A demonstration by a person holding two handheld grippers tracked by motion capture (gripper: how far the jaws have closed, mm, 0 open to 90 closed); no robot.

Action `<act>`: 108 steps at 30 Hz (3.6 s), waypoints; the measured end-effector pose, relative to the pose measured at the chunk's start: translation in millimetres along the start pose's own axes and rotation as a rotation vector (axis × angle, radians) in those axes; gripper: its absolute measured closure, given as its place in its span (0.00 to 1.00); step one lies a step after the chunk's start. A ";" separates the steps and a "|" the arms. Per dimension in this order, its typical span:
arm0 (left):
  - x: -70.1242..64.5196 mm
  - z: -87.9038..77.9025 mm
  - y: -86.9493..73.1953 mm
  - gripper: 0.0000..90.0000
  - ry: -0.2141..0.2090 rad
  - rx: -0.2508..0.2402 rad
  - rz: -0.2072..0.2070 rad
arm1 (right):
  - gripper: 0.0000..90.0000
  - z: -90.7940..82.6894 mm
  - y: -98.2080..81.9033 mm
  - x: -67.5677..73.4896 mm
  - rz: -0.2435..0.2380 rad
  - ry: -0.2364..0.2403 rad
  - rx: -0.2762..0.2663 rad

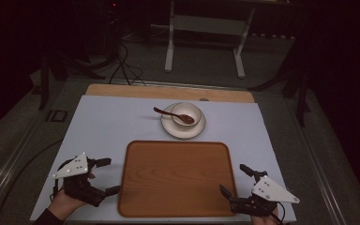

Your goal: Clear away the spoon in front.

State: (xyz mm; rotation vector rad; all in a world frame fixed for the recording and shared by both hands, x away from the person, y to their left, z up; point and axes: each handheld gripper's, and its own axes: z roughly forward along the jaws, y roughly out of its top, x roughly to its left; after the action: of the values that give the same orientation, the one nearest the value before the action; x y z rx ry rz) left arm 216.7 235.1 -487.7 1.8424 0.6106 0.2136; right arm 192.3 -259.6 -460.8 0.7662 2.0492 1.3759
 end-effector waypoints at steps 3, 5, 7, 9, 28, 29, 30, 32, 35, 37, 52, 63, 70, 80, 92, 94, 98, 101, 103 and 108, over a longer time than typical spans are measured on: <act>-7.8 5.3 10.8 0.00 -0.030 0.009 0.028 | 0.11 -2.7 2.9 1.6 -0.008 -0.008 -0.014; -11.3 8.6 18.2 0.00 -0.037 0.023 0.045 | 0.11 -4.7 4.6 2.6 -0.009 -0.013 -0.028; -13.8 12.0 26.3 0.00 -0.033 0.028 0.060 | 0.11 -6.0 6.0 4.0 -0.013 -0.019 -0.035; -15.5 15.3 35.6 0.00 -0.030 0.039 0.071 | 0.11 -6.1 6.5 4.9 -0.016 -0.020 -0.038; 2.0 48.7 121.9 0.05 0.046 -0.049 0.104 | 0.11 -9.4 8.5 5.3 -0.010 -0.004 -0.063; 4.4 51.2 124.6 0.05 0.060 -0.056 0.101 | 0.11 -9.3 8.3 5.2 -0.008 -0.003 -0.063; 7.4 53.9 126.9 0.05 0.060 -0.062 0.094 | 0.11 -9.2 8.1 5.2 -0.007 -0.006 -0.063; 13.7 59.7 131.0 0.06 0.084 -0.072 0.075 | 0.11 -9.2 7.9 5.3 -0.003 -0.004 -0.062; 23.1 67.0 136.7 0.07 0.104 -0.087 0.050 | 0.11 -9.9 8.3 5.2 -0.005 -0.005 -0.069; 29.2 71.1 139.9 0.08 0.121 -0.103 0.031 | 0.11 -10.4 8.3 5.1 -0.001 -0.004 -0.071; 71.7 104.3 139.1 0.15 0.253 -0.138 -0.132 | 0.11 -8.5 7.0 4.5 0.008 0.013 -0.066; 102.7 131.1 125.0 0.27 0.343 -0.122 -0.337 | 0.11 -7.7 5.2 3.3 0.019 0.020 -0.061; 120.3 148.3 110.8 0.34 0.391 -0.123 -0.460 | 0.11 -6.8 4.5 3.3 0.023 0.028 -0.057; 129.5 173.1 92.0 0.47 0.371 -0.142 -0.613 | 0.11 -6.5 3.2 2.5 0.031 0.041 -0.054; 129.6 190.0 82.0 0.61 0.357 -0.167 -0.691 | 0.11 -6.9 3.1 2.1 0.031 0.043 -0.058; 129.8 193.8 81.0 0.64 0.354 -0.159 -0.692 | 0.11 -6.9 3.0 1.8 0.033 0.044 -0.058; 130.7 197.4 78.6 0.70 0.357 -0.176 -0.714 | 0.11 -6.9 3.0 2.0 0.033 0.046 -0.057; 131.7 200.8 76.9 0.72 0.353 -0.206 -0.744 | 0.11 -7.0 2.7 1.3 0.036 0.046 -0.058; 131.7 203.2 76.8 0.76 0.352 -0.221 -0.757 | 0.11 -7.2 2.5 0.9 0.038 0.047 -0.057; 130.1 206.0 77.0 0.87 0.361 -0.247 -0.774 | 0.11 -7.5 2.1 0.1 0.039 0.050 -0.057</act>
State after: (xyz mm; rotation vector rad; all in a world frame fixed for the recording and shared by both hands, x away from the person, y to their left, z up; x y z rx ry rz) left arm 439.5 112.0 -509.4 1.2260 1.4296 0.0924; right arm 187.2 -263.5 -456.5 0.7584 2.0331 1.4828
